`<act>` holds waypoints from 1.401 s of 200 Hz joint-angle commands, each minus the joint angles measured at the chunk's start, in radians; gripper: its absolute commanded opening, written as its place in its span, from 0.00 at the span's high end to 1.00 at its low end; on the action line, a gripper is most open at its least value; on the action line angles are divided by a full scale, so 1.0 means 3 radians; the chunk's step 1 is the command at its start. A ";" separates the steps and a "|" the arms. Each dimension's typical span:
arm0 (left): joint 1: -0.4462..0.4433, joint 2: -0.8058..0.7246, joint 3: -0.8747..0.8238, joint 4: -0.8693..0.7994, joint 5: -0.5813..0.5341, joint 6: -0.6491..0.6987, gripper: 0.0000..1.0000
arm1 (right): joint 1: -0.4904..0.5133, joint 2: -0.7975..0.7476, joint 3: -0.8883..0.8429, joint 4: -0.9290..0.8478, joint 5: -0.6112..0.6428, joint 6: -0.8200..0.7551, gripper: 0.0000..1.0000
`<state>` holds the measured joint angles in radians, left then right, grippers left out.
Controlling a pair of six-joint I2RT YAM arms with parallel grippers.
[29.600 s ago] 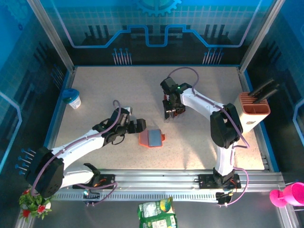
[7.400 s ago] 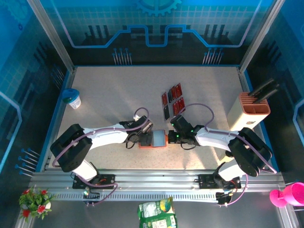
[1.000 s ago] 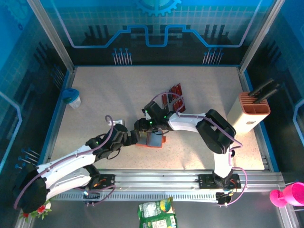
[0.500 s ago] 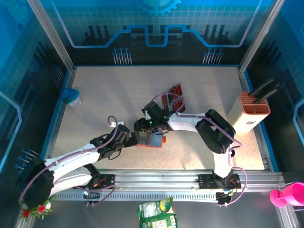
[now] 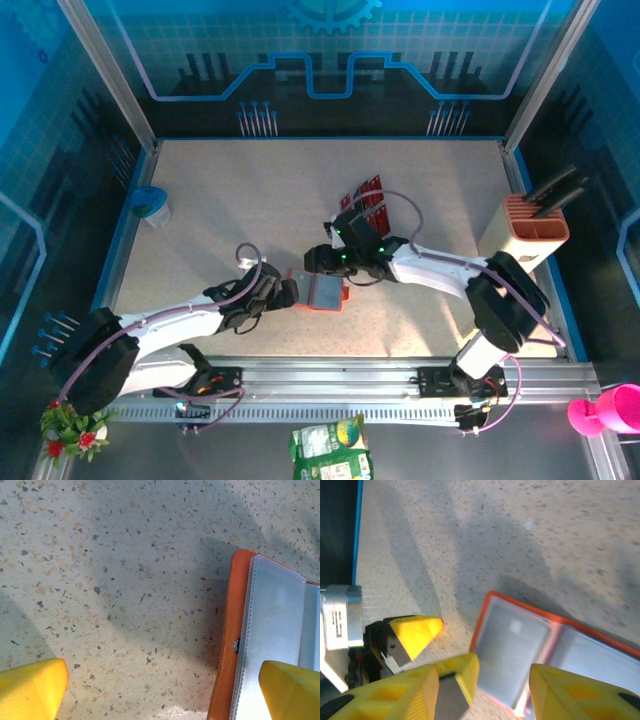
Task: Put the credit cards into the card holder
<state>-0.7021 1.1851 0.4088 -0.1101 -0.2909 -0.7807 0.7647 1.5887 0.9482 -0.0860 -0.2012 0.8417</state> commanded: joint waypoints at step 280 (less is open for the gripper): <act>0.0023 0.0502 0.0384 0.0146 0.0489 0.0211 0.01 | -0.0303 -0.0557 -0.0699 -0.1023 0.1006 -0.0816 0.82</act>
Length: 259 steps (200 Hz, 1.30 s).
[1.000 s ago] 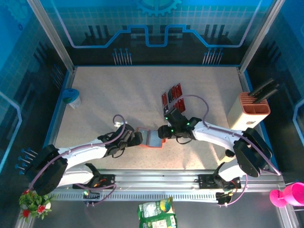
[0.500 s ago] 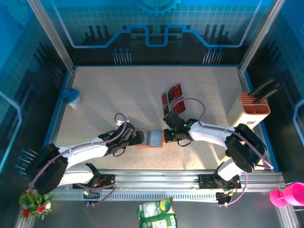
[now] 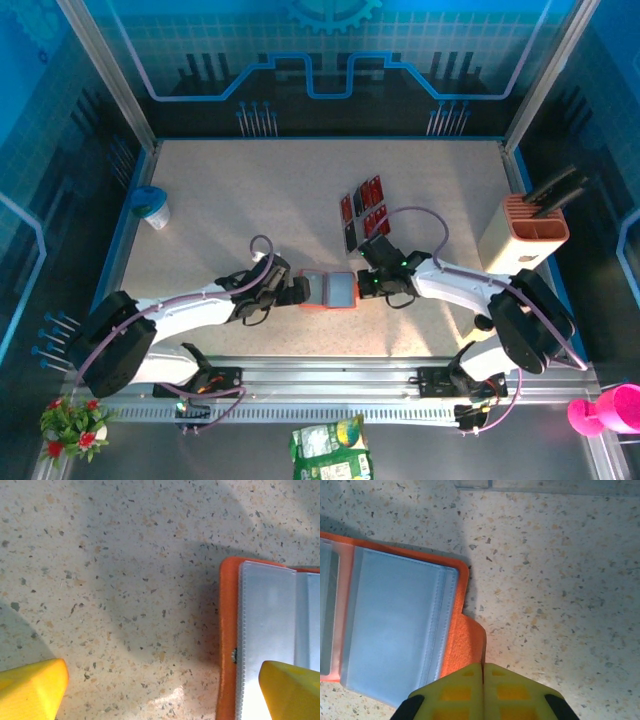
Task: Put the credit cards into the card holder
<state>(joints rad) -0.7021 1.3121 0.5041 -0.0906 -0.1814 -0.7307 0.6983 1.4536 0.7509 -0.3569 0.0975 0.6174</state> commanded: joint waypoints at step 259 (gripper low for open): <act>0.0010 0.0126 -0.0107 0.0274 0.0155 -0.0029 0.01 | -0.0229 0.1433 0.2578 -0.1518 0.0583 -0.0869 0.66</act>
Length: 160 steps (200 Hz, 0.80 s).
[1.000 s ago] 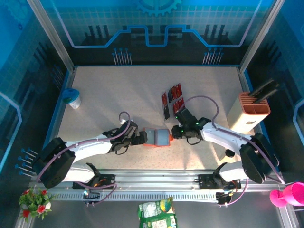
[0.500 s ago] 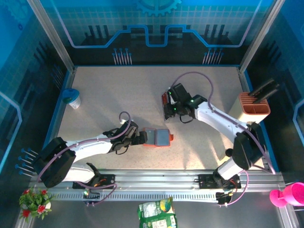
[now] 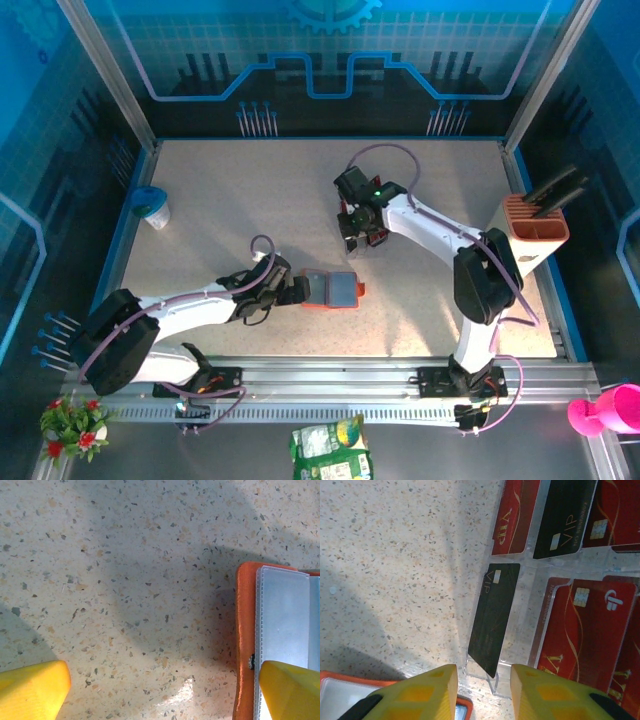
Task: Put the credit cards into the card holder
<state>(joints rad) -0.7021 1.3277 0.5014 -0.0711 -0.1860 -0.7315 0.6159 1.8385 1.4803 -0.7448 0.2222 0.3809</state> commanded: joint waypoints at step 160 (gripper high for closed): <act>0.0004 0.0069 -0.0127 0.0263 0.0190 -0.0037 0.01 | 0.0089 0.0663 0.0480 -0.0361 0.0146 -0.0091 0.69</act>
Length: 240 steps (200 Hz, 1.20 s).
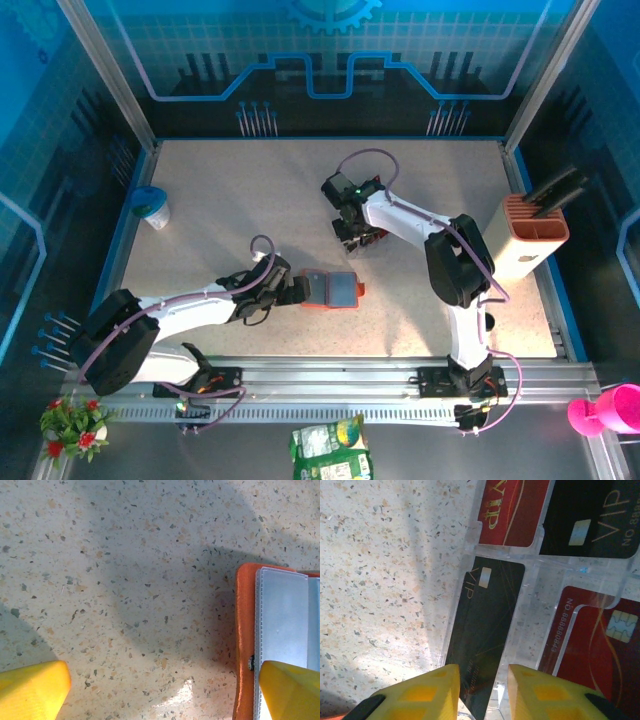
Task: Put the credit cards into the card holder
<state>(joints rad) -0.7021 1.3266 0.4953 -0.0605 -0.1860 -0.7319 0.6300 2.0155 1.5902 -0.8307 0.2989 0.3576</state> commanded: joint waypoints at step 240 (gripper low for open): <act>0.0007 0.0037 -0.0127 0.0222 0.0188 -0.0029 0.01 | -0.0019 0.0212 0.0250 -0.0169 0.0037 -0.0011 0.66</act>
<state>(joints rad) -0.7021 1.3193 0.4870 -0.0452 -0.1856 -0.7338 0.6159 2.0338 1.6386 -0.8433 0.2897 0.3645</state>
